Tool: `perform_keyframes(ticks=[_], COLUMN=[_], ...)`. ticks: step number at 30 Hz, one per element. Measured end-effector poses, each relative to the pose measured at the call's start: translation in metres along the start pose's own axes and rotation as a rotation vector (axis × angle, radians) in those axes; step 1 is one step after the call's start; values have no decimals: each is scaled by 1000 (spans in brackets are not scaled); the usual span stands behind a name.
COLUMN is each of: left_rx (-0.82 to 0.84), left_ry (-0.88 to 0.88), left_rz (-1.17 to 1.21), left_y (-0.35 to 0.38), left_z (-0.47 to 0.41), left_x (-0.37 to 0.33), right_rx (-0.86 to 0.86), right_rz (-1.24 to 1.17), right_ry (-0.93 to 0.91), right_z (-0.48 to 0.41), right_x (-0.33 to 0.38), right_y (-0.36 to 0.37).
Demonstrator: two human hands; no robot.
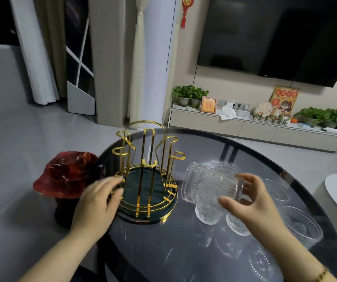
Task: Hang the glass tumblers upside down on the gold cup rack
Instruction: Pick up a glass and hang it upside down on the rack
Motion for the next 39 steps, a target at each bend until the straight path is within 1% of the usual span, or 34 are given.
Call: perform_keyframes(ticks=[2, 4, 6, 11, 13, 20, 29, 35, 39], left_rx=[-121, -147, -83, 233, 280, 250, 217, 202, 188], left_ry=[84, 150, 152, 128, 132, 159, 94, 123, 119], left_rz=[53, 61, 46, -129, -174, -200, -190, -188, -163], left_y=[-34, -51, -52, -11, 0, -1, -4, -3, -1], left_z=[-24, -50, -79, -116, -119, -122, -123, -122, -123], left_x=[-25, -49, -62, -57, -51, -46, -47, -45, -43], right_rx=[36, 61, 78, 171, 228, 374, 598, 681, 694], right_rz=[46, 98, 140, 232, 278, 449, 662, 737, 754], right_ry=[-21, -37, -43, -73, -86, -119, -159, -171, -155], right_z=[-19, -37, -56, -87, -96, -116, -124, -119, -117], right_x=[16, 29, 38, 53, 57, 69, 52, 34, 26], right_y=[-5, -9, -10, 8, 20, 55, 106, 126, 129])
Point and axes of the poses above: each hand's wrist, its own z-axis away from the middle knuckle, its own y-axis out of the palm, x = y × z, the point moved 9 cm from there along -z, towards the middle knuckle, and after that the axes turned 9 degrees about -y, right-handed, at the moved point
